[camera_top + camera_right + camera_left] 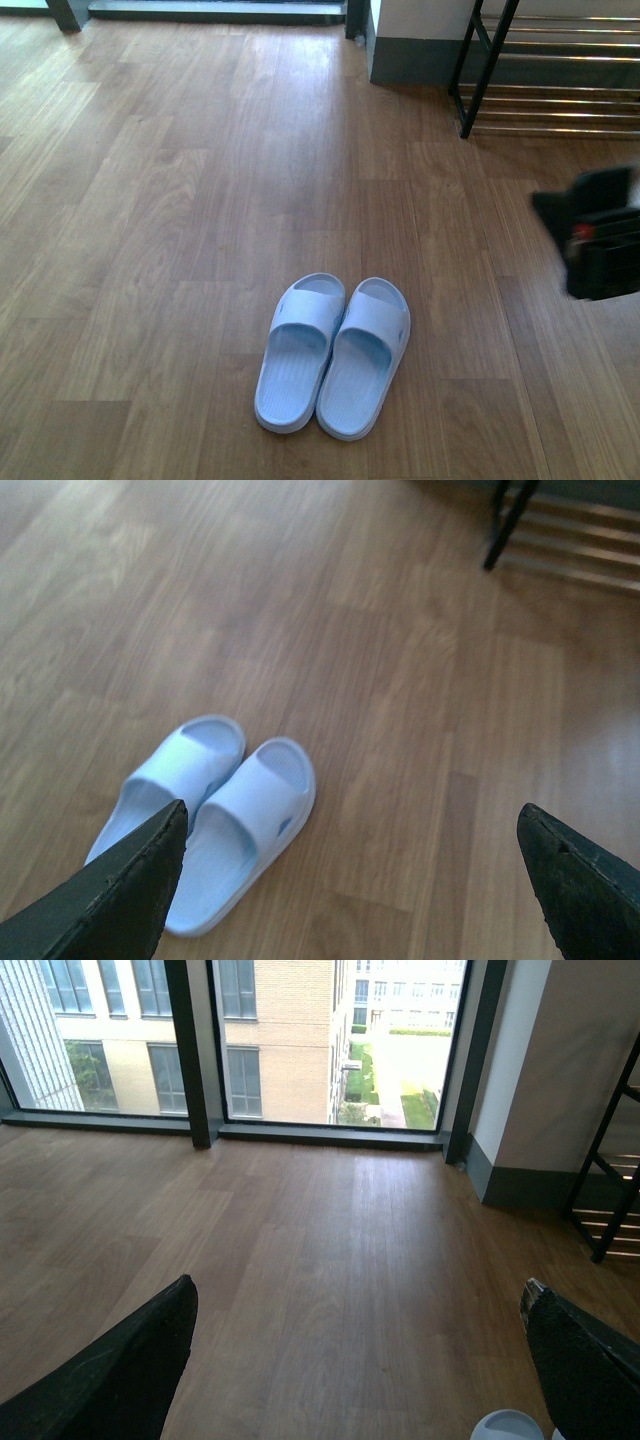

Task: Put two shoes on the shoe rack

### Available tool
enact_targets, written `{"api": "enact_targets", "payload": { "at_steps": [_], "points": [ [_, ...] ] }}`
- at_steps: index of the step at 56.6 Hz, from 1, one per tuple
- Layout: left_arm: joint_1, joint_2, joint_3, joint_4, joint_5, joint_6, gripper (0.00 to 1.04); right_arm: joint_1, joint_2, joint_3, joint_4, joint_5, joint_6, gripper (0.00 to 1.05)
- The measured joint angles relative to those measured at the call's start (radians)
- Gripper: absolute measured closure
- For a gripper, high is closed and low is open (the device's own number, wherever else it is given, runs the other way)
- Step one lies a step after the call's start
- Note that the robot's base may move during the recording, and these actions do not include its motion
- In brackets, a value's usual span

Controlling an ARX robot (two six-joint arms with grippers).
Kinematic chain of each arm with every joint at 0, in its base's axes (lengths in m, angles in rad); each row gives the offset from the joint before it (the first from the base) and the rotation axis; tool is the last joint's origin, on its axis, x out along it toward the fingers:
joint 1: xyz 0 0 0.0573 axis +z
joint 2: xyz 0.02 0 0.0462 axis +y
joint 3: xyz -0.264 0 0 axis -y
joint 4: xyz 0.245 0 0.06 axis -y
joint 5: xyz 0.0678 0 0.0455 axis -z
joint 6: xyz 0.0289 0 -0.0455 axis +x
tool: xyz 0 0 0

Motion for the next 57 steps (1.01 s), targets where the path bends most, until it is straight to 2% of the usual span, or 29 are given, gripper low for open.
{"api": "enact_targets", "payload": {
  "at_steps": [12,20,39,57],
  "points": [
    [0.0,0.0,0.0,0.0,0.0,0.0,0.09,0.05,0.573,0.285,0.008,-0.008,-0.061,0.09],
    [0.0,0.0,0.0,0.0,0.0,0.0,0.09,0.05,0.777,0.416,-0.019,-0.022,-0.087,0.09],
    [0.0,0.0,0.0,0.0,0.0,0.0,0.09,0.033,1.092,0.658,-0.073,-0.052,-0.108,0.09],
    [0.0,0.0,0.0,0.0,0.0,0.0,0.09,0.027,1.225,0.819,-0.122,-0.09,-0.074,0.09]
  ]
}}
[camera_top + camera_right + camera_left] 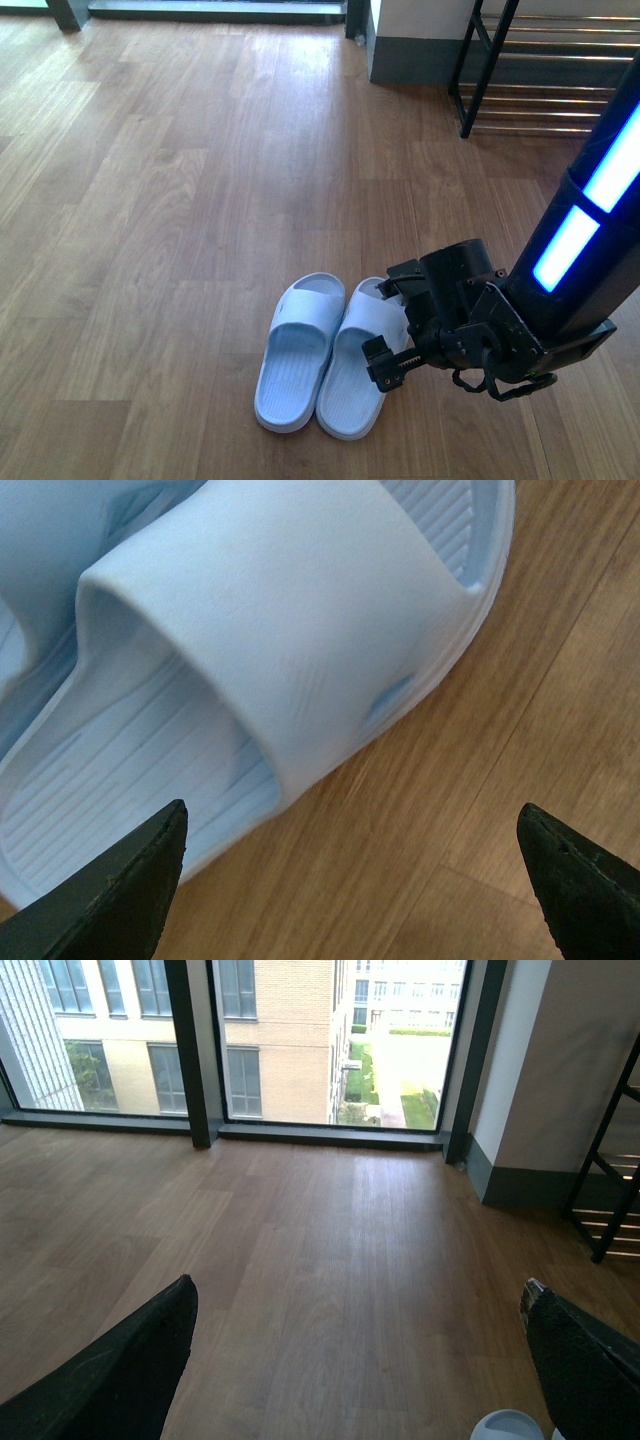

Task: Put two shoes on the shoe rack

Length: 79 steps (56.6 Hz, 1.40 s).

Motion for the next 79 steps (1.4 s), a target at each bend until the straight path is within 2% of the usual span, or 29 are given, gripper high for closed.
{"api": "enact_targets", "payload": {
  "at_steps": [23,29,34,39,46,53,66,79],
  "points": [
    [0.0,0.0,0.0,0.0,0.0,0.0,0.09,-0.008,0.093,0.18,-0.058,0.051,0.057,0.11],
    [0.0,0.0,0.0,0.0,0.0,0.0,0.09,-0.018,0.1,0.183,-0.058,0.048,0.071,0.33],
    [0.0,0.0,0.0,0.0,0.0,0.0,0.09,-0.023,0.105,0.181,-0.058,0.041,0.081,0.45],
    [0.0,0.0,0.0,0.0,0.0,0.0,0.09,-0.029,0.112,0.174,-0.058,0.039,0.097,0.62],
    [0.0,0.0,0.0,0.0,0.0,0.0,0.09,-0.033,0.116,0.164,-0.056,0.039,0.1,0.78],
    [0.0,0.0,0.0,0.0,0.0,0.0,0.09,-0.04,0.116,0.148,-0.046,0.057,0.1,1.03],
    [0.0,0.0,0.0,0.0,0.0,0.0,0.09,-0.063,0.076,0.084,0.013,0.064,0.1,1.03],
    [0.0,0.0,0.0,0.0,0.0,0.0,0.09,-0.098,-0.132,-0.117,0.134,0.093,0.102,1.03]
  ]
}}
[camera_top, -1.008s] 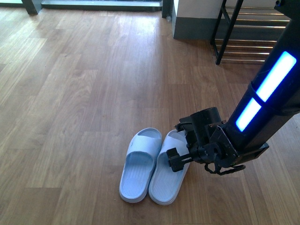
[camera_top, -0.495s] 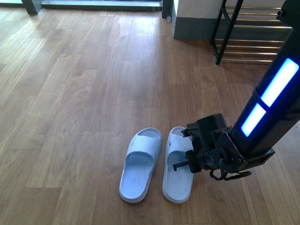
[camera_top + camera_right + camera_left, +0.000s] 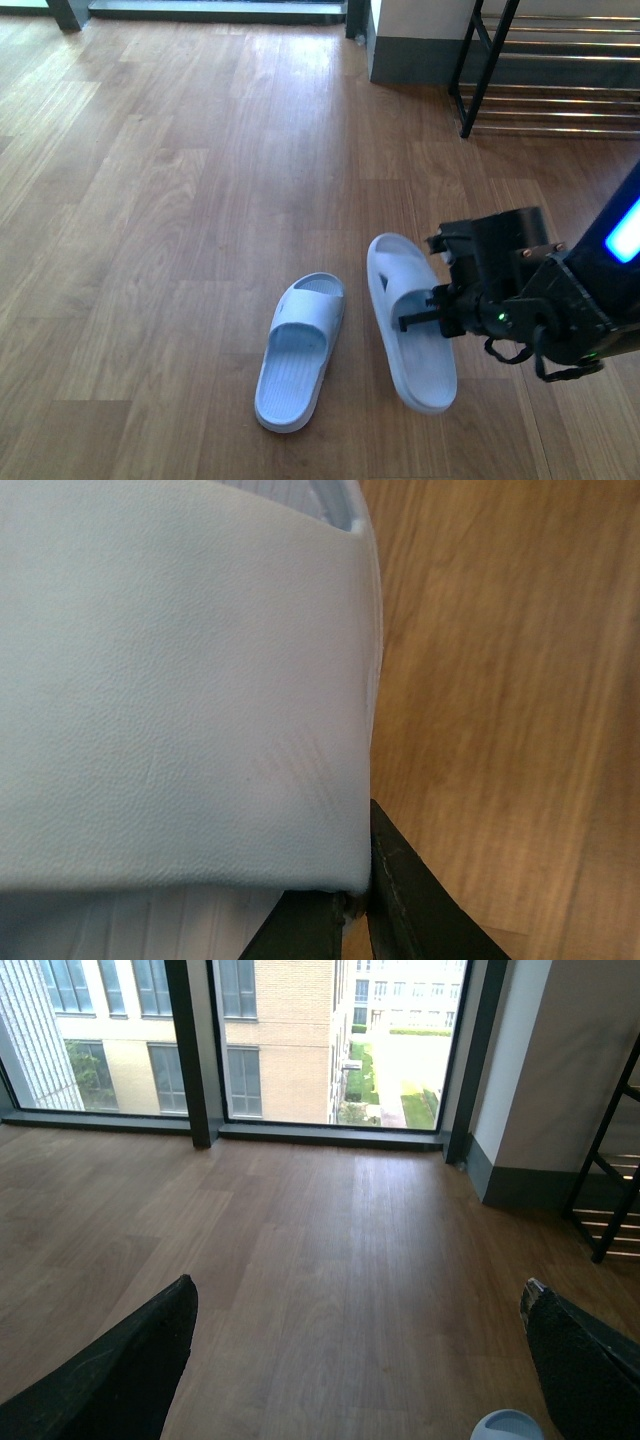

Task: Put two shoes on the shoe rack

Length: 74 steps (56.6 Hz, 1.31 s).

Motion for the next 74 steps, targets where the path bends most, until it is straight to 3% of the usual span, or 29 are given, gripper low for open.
{"api": "enact_targets", "payload": {
  "at_steps": [15,22,37,74],
  "points": [
    [0.0,0.0,0.0,0.0,0.0,0.0,0.09,-0.1,-0.544,-0.421,0.072,-0.072,0.03,1.03],
    [0.0,0.0,0.0,0.0,0.0,0.0,0.09,-0.147,-0.901,-0.592,-0.003,-0.122,0.029,1.03],
    [0.0,0.0,0.0,0.0,0.0,0.0,0.09,-0.216,-1.402,-0.739,-0.24,-0.188,0.041,1.03],
    [0.0,0.0,0.0,0.0,-0.002,0.0,0.09,-0.216,-1.476,-0.762,-0.257,-0.2,0.051,1.03]
  ]
}}
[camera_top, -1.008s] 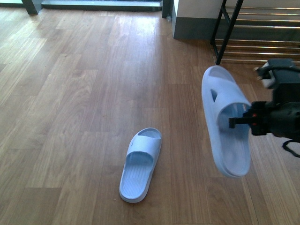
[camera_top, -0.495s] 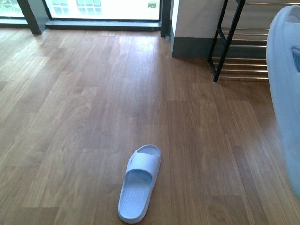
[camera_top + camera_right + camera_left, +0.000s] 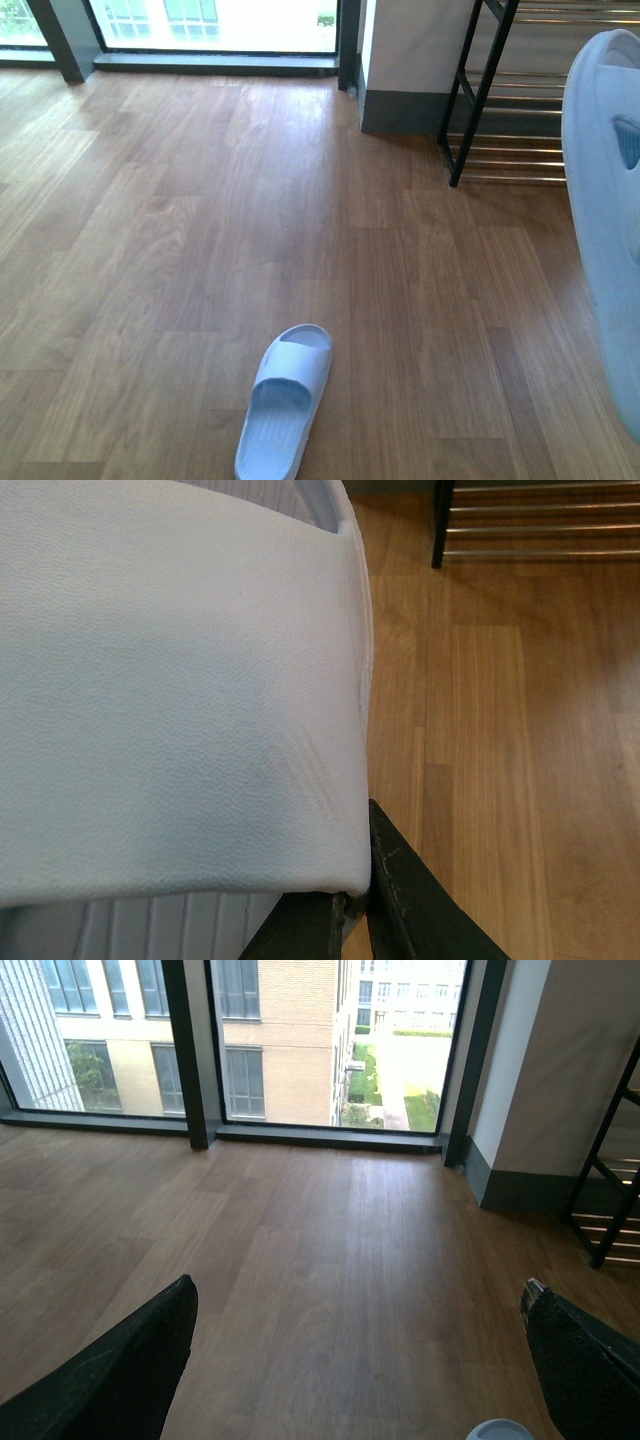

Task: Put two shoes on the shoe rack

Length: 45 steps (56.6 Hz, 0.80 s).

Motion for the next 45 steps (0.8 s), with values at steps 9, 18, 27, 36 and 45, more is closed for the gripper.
{"api": "enact_targets", "payload": {
  "at_steps": [9,18,27,36,45],
  "points": [
    [0.0,0.0,0.0,0.0,0.0,0.0,0.09,0.0,-0.002,0.0,0.0,0.003,0.0,1.03],
    [0.0,0.0,0.0,0.0,0.0,0.0,0.09,0.0,-0.002,0.0,0.0,0.003,0.0,1.03],
    [0.0,0.0,0.0,0.0,0.004,0.0,0.09,-0.006,0.001,0.0,-0.002,0.009,0.0,1.03],
    [0.0,0.0,0.0,0.0,0.003,0.0,0.09,-0.005,0.0,0.0,-0.002,0.006,0.0,1.03],
    [0.0,0.0,0.0,0.0,0.003,0.0,0.09,-0.005,-0.001,0.0,-0.002,0.002,0.0,1.03]
  ]
}}
